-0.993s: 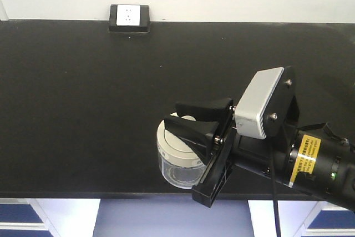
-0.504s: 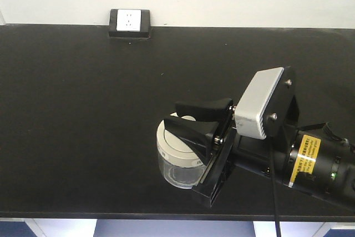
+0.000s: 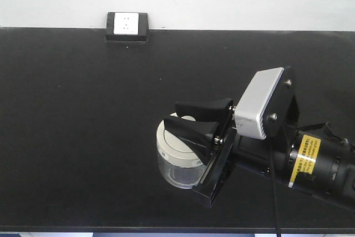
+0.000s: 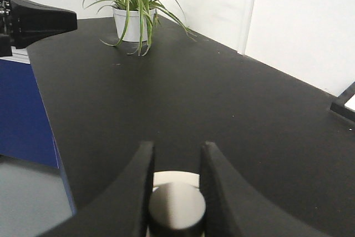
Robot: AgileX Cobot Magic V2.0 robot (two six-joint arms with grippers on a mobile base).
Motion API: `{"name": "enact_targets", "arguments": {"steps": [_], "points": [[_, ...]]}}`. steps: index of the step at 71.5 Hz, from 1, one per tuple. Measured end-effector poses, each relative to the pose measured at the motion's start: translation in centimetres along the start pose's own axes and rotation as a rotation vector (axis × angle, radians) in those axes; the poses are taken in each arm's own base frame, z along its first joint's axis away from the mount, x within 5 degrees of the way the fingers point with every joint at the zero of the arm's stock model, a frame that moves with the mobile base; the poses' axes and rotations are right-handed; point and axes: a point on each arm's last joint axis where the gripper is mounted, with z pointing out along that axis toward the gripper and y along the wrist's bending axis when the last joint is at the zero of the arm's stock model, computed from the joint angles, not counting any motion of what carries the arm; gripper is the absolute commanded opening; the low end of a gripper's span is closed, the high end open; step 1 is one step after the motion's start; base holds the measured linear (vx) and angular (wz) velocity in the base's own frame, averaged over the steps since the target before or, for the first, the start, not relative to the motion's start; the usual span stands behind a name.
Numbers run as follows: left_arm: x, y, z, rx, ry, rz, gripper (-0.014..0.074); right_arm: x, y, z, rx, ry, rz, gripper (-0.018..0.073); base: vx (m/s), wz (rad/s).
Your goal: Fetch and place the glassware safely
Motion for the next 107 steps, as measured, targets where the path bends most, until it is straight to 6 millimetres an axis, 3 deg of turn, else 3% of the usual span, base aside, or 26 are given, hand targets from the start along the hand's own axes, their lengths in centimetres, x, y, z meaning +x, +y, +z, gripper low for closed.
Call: {"name": "enact_targets", "arguments": {"steps": [107], "points": [[0.0, 0.0, 0.0, 0.0, 0.0, 0.0, -0.0007, 0.01, -0.01, 0.0, 0.001, 0.001, 0.0, 0.0, 0.02, -0.01]]}}
